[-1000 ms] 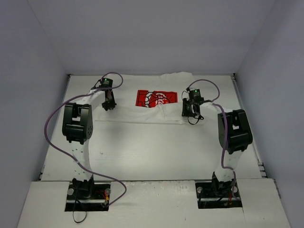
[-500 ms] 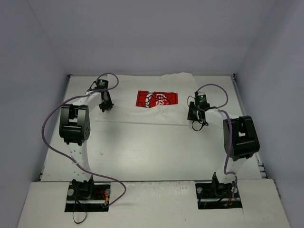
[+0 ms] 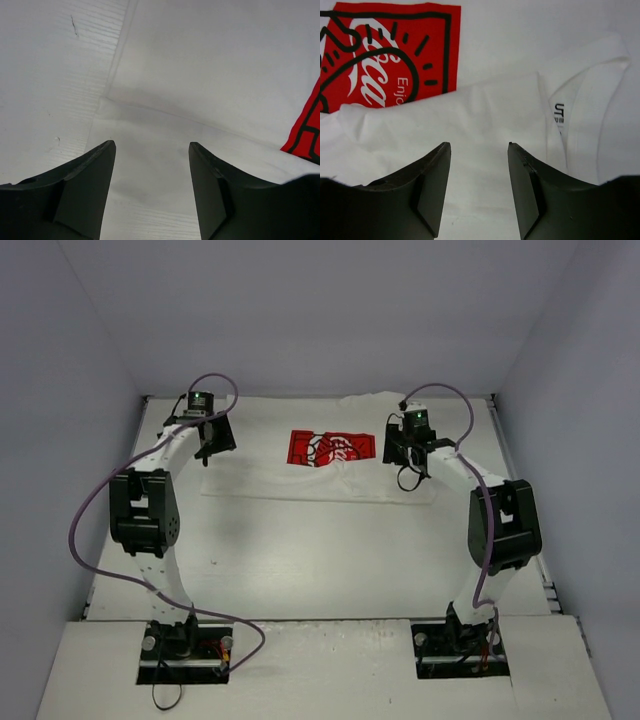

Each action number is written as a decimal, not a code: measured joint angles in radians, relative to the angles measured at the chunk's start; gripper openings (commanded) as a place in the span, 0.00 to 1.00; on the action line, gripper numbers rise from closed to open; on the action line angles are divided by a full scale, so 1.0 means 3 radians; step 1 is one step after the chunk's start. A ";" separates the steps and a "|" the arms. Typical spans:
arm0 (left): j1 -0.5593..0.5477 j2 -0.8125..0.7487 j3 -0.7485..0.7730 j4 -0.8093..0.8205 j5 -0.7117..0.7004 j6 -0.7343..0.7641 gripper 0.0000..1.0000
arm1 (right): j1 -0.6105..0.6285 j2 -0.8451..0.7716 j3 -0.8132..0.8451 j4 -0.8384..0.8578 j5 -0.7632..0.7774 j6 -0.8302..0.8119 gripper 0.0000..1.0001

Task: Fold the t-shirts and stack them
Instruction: Fold the flattened tshirt in 1/3 of the way, then grap the side of the flattened tshirt furthest away from the robot with both arms

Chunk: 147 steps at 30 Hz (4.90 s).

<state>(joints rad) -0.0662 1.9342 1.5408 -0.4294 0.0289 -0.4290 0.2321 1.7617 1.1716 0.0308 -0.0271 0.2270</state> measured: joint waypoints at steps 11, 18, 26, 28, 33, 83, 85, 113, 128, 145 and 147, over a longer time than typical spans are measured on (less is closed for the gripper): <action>0.0000 0.0402 -0.0119 0.0032 -0.0133 0.0003 0.47 | 0.0105 0.0604 0.0093 0.0103 -0.0022 -0.0141 0.47; -0.0011 -0.0013 -0.0754 0.0191 -0.0307 -0.0211 0.47 | 0.0130 0.0379 -0.0347 0.0494 -0.0011 -0.0049 0.51; -0.0015 -0.0599 -0.1490 0.0019 -0.0386 -0.0330 0.48 | 0.0267 -0.0324 -0.1038 0.0155 -0.0031 0.0362 0.52; -0.0015 -0.0655 -0.1548 -0.0026 -0.0386 -0.0330 0.51 | 0.0328 -0.0428 -0.1093 -0.0016 -0.0030 0.0433 0.52; -0.0001 -0.0724 -0.1438 -0.0334 -0.0303 -0.0296 0.58 | 0.0407 -0.0600 -0.1042 -0.0405 0.0035 0.0456 0.55; 0.0442 0.2343 0.3057 -0.0494 0.1259 0.1428 0.58 | -0.0932 0.1790 0.2030 -0.0426 -0.1740 -0.1486 0.64; 0.0457 0.2344 0.3038 -0.0443 0.1306 0.1428 0.58 | -0.0940 0.1790 0.2036 -0.0424 -0.1765 -0.1487 0.65; 0.0490 0.2332 0.2763 -0.0024 0.1744 0.1291 0.00 | -0.1054 0.2318 0.2622 -0.0394 -0.2205 -0.1440 0.29; 0.0490 0.2198 0.2487 0.0186 0.1749 0.1208 0.00 | -0.1054 0.2357 0.2936 -0.0465 -0.2244 -0.1407 0.00; 0.0493 0.1093 0.1431 0.0431 0.1735 0.1130 0.00 | -0.1055 0.1844 0.2405 -0.0429 -0.2156 -0.1514 0.00; 0.0497 0.0884 0.1178 0.0492 0.1725 0.1129 0.00 | -0.1056 0.1741 0.2264 -0.0432 -0.2133 -0.1553 0.00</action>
<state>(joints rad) 0.0828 2.1994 1.8942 -0.2817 0.5464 -0.0904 -0.0846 2.2840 1.8508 -0.0987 -0.6670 -0.2389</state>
